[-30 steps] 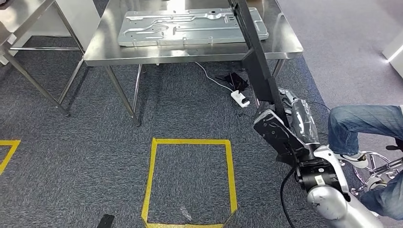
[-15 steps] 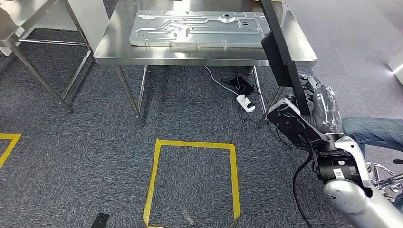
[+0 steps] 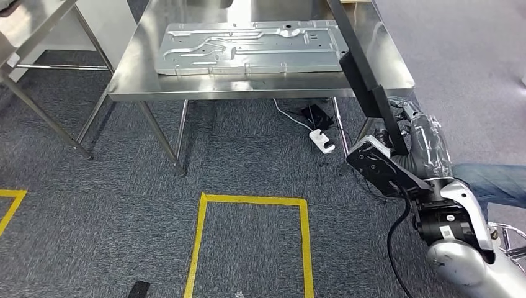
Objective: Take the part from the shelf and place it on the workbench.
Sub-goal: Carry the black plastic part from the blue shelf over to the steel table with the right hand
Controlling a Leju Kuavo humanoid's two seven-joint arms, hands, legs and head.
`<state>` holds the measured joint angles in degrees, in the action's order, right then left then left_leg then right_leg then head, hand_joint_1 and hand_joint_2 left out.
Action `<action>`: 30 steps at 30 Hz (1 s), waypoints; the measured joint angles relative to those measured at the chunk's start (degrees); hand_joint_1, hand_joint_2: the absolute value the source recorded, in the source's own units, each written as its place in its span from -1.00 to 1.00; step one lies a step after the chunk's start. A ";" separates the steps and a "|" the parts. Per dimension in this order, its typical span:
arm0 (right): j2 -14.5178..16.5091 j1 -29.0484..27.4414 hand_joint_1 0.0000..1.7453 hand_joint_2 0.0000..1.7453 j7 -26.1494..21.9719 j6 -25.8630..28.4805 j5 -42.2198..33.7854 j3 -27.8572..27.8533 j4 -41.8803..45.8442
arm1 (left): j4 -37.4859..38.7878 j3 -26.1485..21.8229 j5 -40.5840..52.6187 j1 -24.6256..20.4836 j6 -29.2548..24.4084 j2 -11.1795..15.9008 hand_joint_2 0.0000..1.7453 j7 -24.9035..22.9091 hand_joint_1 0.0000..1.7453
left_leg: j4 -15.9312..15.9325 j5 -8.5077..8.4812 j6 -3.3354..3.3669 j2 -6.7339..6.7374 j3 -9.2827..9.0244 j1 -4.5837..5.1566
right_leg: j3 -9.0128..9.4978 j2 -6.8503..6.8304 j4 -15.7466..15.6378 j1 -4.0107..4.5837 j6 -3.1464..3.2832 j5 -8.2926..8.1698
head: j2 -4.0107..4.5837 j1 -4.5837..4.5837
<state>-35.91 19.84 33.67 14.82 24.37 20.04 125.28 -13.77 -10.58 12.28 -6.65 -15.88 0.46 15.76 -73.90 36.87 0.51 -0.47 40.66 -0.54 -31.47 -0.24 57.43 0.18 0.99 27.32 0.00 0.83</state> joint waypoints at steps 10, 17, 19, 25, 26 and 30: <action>-0.22 -0.90 1.00 1.00 0.10 -1.79 1.23 -0.02 0.37 | 0.00 0.11 -0.39 0.13 -0.92 0.19 1.00 0.03 -1.00 | 15.07 -12.62 2.91 0.02 -3.80 1.05 | 2.54 0.46 6.27 -0.11 -2.07 3.35 | 0.00 0.42; -0.46 -1.17 1.00 1.00 0.67 -4.78 2.16 -0.01 0.40 | 0.00 0.21 -0.44 0.10 -0.84 0.10 1.00 -0.13 -1.00 | 15.87 -7.53 2.41 -0.66 -10.85 -0.21 | -9.17 0.36 12.31 -1.75 -4.71 8.37 | 0.00 0.65; -0.46 -1.17 1.00 1.00 0.85 -6.41 3.00 0.02 0.31 | 0.02 0.28 -0.49 0.14 -0.83 0.07 1.00 -0.21 -1.00 | 15.59 -5.48 1.53 -0.90 -12.71 -0.54 | -9.06 0.10 5.73 -2.13 -5.04 0.35 | 0.00 0.77; -1.69 -0.94 1.00 1.00 3.30 -13.28 11.89 0.33 0.27 | 0.04 0.92 -0.43 -0.34 -0.87 0.09 1.00 -0.87 -1.00 | 10.73 -6.05 -0.56 -0.68 -11.02 -0.51 | -7.78 0.10 1.74 -1.94 -1.99 -5.46 | 0.00 0.79; -2.00 -0.86 1.00 1.00 3.51 -14.65 14.05 0.33 0.27 | 0.04 1.10 -0.42 -0.42 -0.83 0.09 1.00 -0.98 -1.00 | 7.63 -6.06 -0.66 -0.49 -8.97 -0.57 | -7.16 0.09 1.45 -1.88 -1.57 -5.14 | 0.00 0.73; -2.97 -0.33 1.00 1.00 1.87 -21.03 21.30 0.50 0.26 | 0.04 1.58 -0.36 -0.42 -0.60 0.11 1.00 -1.59 -1.00 | -0.15 0.37 -0.70 -0.15 -1.53 -0.44 | -4.74 0.19 1.17 -1.25 -0.64 -3.21 | 0.00 0.62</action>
<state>-38.88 19.51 35.54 -6.21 45.67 20.54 125.55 -13.73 -9.00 11.92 -7.07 -16.49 0.57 14.17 -74.05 37.24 -0.19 -0.62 39.13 -0.98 -36.20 -0.04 58.60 -1.06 0.35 24.11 0.00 1.44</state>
